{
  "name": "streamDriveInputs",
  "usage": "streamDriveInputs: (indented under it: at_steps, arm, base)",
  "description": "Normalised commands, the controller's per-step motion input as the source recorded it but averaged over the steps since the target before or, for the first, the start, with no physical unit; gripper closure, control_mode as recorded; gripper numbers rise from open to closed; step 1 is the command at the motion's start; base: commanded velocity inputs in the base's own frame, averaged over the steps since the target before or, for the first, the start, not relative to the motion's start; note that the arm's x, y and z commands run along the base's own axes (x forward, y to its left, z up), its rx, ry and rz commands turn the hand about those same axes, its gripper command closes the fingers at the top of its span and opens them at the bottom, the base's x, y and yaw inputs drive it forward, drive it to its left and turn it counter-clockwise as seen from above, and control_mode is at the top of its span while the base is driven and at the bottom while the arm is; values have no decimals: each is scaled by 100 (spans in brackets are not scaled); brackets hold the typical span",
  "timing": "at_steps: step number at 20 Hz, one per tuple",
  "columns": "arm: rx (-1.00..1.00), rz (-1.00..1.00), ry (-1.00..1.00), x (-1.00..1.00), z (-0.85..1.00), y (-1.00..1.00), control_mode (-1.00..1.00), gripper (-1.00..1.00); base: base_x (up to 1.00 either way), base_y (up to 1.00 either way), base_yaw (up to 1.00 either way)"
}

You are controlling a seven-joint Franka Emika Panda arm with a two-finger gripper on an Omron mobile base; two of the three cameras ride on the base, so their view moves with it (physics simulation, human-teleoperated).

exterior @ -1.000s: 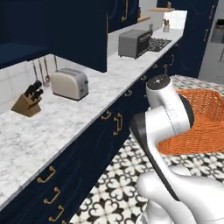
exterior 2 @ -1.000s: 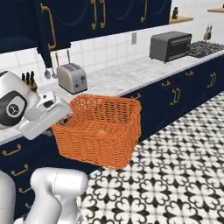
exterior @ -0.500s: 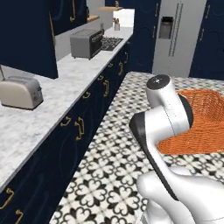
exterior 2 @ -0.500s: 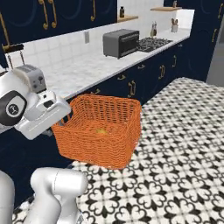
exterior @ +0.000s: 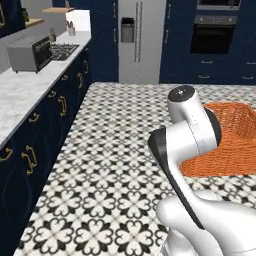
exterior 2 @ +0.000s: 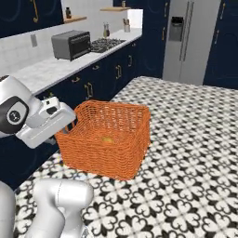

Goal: Open the cabinet, pick up the bread from the cabinet and place it in the basket. Then move the basket to the dining counter.

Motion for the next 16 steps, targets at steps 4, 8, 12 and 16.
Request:
streamDriveInputs:
  at_steps: [4,8,12,16]
  arm:
    - [0,0,0,0,0,0,100,100]
    - [0,0,0,0,0,0,100,100]
    - [0,0,0,0,0,0,100,100]
    - [0,0,0,0,0,0,100,100]
  base:
    - [3,-75,-40]
    - [13,-72,-45]
    - [22,-55,-56]
    - [37,-52,-61]
